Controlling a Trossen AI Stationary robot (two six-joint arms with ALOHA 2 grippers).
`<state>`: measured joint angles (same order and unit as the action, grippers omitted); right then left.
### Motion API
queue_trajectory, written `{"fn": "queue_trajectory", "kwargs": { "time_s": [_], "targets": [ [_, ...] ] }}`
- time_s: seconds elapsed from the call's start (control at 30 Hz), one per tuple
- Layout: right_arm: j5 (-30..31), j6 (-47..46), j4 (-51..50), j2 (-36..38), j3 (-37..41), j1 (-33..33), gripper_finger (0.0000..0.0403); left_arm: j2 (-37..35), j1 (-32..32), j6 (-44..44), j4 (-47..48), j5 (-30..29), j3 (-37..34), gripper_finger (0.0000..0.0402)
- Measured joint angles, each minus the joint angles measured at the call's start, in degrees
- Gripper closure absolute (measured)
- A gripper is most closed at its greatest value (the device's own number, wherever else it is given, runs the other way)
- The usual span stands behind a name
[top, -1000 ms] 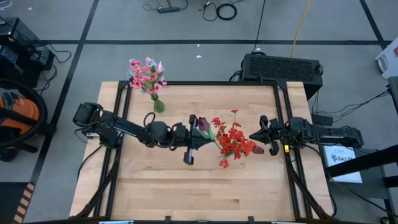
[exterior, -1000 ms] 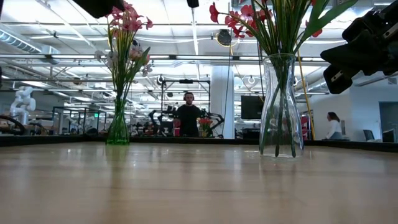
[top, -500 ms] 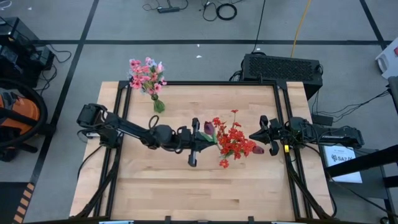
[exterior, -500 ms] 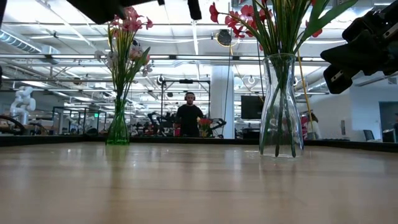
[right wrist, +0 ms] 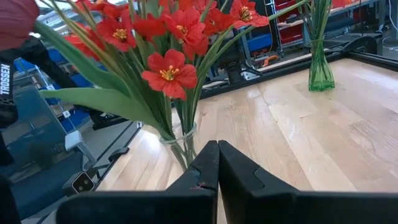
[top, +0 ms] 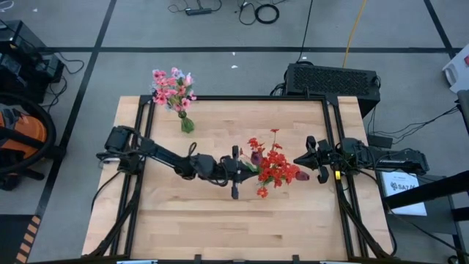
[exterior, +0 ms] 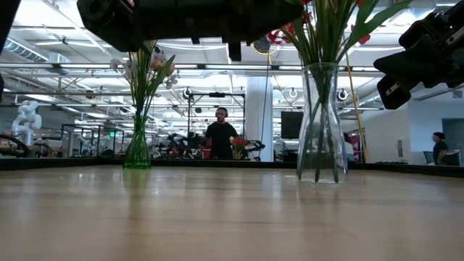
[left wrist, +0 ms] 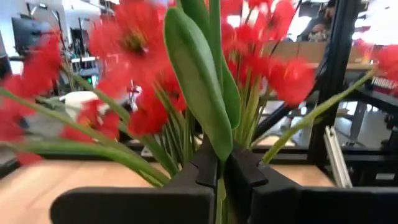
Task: Sort flowers into vase by color
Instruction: Put the red flower into the transparent vase, then return to Home Position
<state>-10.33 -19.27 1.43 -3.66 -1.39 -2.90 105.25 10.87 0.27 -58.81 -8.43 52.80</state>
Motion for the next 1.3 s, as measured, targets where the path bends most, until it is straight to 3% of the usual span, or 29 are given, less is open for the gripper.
{"fn": "queue_trajectory", "kwargs": {
  "time_s": [0.37,0.67,0.8,1.1,1.3],
  "targets": [
    [0.0,0.0,0.02,-0.01,0.0,-0.01,0.0403,2.43,0.51,0.0,1.81,0.47,0.04,0.0381],
    [0.0,0.0,0.02,-0.02,0.0,-0.02,0.0403,2.37,0.44,0.0,3.91,0.5,0.07,0.0307],
    [0.0,0.0,0.02,0.0,0.0,0.0,0.0403,0.45,0.46,0.03,10.53,0.42,0.07,0.0284],
    [0.0,0.01,0.02,-0.01,0.0,-0.01,0.0403,-11.05,-0.04,1.12,32.58,-0.03,0.11,0.0281],
    [0.0,0.0,-0.01,0.0,0.0,-0.02,0.0403,-20.17,-0.02,1.95,47.15,-5.56,0.09,0.0281]
  ]
}}
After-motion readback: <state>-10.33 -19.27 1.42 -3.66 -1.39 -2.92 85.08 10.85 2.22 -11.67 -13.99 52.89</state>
